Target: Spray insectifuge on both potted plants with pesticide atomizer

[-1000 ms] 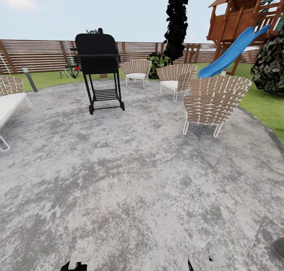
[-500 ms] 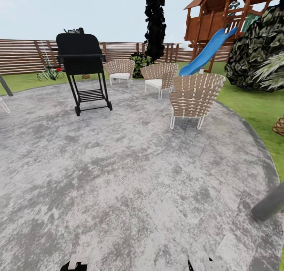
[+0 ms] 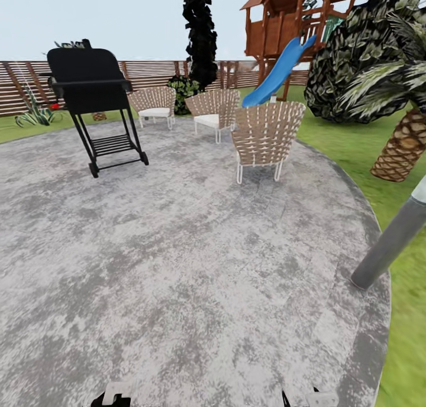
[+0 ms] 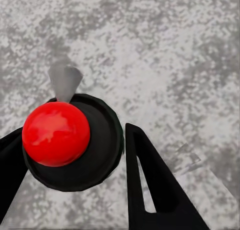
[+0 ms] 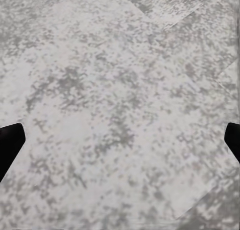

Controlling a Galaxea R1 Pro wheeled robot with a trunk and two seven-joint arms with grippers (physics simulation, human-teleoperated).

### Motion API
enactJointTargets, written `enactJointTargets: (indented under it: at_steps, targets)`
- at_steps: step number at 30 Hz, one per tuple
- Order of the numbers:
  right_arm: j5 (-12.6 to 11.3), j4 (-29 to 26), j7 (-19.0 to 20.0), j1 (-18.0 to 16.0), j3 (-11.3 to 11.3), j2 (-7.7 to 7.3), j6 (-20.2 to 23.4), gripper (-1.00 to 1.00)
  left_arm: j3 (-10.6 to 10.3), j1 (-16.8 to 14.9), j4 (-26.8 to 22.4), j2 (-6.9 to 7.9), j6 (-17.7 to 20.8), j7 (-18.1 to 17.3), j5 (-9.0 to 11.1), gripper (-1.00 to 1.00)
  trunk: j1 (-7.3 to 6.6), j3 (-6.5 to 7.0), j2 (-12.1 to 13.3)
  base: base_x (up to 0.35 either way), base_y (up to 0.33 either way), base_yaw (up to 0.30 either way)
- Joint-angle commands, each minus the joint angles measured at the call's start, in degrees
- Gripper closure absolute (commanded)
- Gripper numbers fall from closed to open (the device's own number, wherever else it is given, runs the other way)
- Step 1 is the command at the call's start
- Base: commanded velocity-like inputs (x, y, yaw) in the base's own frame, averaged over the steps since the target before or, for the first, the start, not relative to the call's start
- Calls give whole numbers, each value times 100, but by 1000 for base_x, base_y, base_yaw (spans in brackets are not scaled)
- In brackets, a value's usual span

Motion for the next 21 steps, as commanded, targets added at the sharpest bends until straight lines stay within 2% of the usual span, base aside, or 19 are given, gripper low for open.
enactJointTargets:
  at_steps: [1, 21]
  targets:
    - [-3, 6, -8, -5, 30, -3, -18, -100, 5, -1, 4, 0, -18, 9, -3, 100, -4, -4, -2, -234, 236, -267]
    - [-3, 6, -2, -5, 30, -3, -18, -100, 7, -2, -4, 5, -21, 9, -2, 100, -4, -4, -2, -214, 211, -267]
